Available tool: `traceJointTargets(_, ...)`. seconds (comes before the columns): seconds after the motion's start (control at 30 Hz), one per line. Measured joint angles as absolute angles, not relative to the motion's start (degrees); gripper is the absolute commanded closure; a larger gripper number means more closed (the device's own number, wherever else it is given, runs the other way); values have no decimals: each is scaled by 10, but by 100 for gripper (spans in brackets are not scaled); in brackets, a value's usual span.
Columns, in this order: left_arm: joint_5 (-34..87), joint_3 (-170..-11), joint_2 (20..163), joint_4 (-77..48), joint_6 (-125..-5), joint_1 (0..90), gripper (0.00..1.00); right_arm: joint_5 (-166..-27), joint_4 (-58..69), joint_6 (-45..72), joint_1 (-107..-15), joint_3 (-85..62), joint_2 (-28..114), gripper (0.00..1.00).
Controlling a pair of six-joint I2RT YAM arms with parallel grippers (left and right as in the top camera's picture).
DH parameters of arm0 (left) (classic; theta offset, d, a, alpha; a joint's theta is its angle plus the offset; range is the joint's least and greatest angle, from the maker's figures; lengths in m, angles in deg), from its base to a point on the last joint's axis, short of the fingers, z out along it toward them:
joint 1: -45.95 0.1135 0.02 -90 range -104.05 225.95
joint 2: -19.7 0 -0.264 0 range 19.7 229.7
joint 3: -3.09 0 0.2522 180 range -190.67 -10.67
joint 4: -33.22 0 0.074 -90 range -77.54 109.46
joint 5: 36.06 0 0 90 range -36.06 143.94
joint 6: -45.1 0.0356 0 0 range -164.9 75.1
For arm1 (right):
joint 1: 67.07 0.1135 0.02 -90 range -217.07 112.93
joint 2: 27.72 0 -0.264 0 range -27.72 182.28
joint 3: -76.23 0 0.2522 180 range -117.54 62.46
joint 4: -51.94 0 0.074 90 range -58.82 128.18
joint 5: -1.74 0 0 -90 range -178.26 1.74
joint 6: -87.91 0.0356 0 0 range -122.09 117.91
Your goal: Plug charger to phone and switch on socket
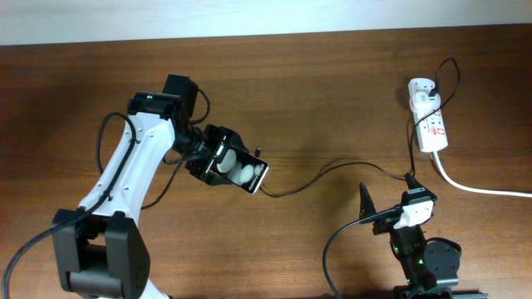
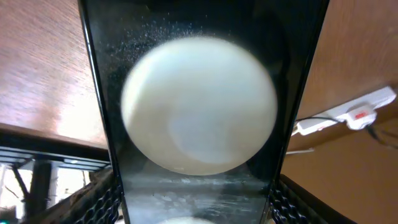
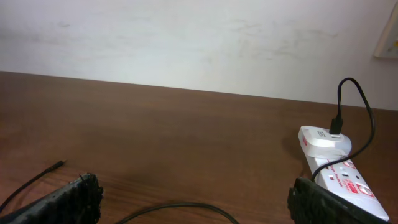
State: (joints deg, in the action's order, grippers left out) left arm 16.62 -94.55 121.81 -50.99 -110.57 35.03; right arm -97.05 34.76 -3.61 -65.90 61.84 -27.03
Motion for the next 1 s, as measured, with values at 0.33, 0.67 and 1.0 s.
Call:
traceJointTargets(0.33, 111, -945, 1218, -484, -1146, 350, 78, -971, 348, -36, -659, 618, -270, 1)
traceJointTargets(0.67, 21, -945, 1218, -483, -1170, 396, 77, -971, 347, -36, -659, 618, -270, 1)
traceJointTargets(1.0, -101, -945, 1218, -482, -1170, 443, 80, -971, 348, -36, -659, 618, -270, 1)
